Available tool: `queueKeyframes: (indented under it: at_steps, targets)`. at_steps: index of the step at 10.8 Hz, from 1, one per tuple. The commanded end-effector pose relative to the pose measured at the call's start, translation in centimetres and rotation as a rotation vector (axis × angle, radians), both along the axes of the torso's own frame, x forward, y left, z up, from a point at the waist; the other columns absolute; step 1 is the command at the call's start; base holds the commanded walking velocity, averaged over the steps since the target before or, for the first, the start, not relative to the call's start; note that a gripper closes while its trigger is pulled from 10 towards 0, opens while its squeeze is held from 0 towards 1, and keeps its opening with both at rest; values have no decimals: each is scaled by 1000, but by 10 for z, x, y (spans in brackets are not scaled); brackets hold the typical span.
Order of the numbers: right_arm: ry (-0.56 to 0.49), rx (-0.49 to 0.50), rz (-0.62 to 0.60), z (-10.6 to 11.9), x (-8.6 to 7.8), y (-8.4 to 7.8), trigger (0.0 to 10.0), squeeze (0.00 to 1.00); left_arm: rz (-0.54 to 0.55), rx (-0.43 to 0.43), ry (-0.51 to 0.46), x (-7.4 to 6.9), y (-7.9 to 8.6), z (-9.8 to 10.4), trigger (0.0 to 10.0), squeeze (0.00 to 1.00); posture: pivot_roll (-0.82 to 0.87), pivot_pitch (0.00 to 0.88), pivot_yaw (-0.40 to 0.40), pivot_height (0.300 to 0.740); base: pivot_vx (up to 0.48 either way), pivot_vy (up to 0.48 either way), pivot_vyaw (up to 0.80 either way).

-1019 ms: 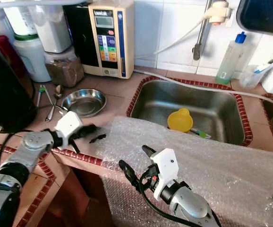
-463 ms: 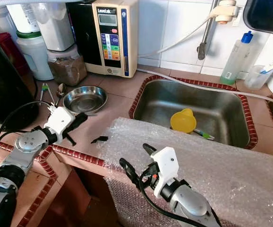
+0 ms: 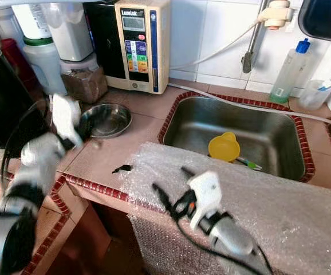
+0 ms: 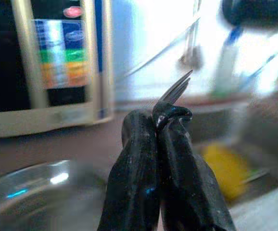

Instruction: Kitchen organization

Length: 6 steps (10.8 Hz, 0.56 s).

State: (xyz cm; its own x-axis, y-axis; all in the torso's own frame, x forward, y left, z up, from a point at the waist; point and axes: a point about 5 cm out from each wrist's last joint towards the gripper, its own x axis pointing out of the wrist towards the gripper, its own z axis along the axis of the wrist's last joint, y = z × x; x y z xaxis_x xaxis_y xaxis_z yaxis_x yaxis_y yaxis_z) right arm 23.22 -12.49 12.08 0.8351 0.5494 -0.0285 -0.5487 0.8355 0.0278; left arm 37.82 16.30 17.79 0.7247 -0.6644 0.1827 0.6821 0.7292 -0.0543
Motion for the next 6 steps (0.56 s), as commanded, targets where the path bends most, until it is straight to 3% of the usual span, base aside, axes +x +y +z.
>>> queueKeyframes:
  at_steps: [1, 4, 6]
  targets:
    - [-33, -6, -31, 5, 4, -4, 10000, 0, -95, -75, 40, -1, -10, 4, 0, 0, -10, 0, 44, 740, 0, 0, 0]
    - [-53, -17, -43, 8, 5, -5, 10000, 0, -315, -317, 128, -7, -51, 18, 0, 0, -20, 0, 49, 740, 0, 0, 0]
    - [-64, -16, 11, 13, 5, -3, 10000, 0, -400, -409, 193, -13, -74, 17, 0, 0, -34, 0, 51, 740, 0, 0, 0]
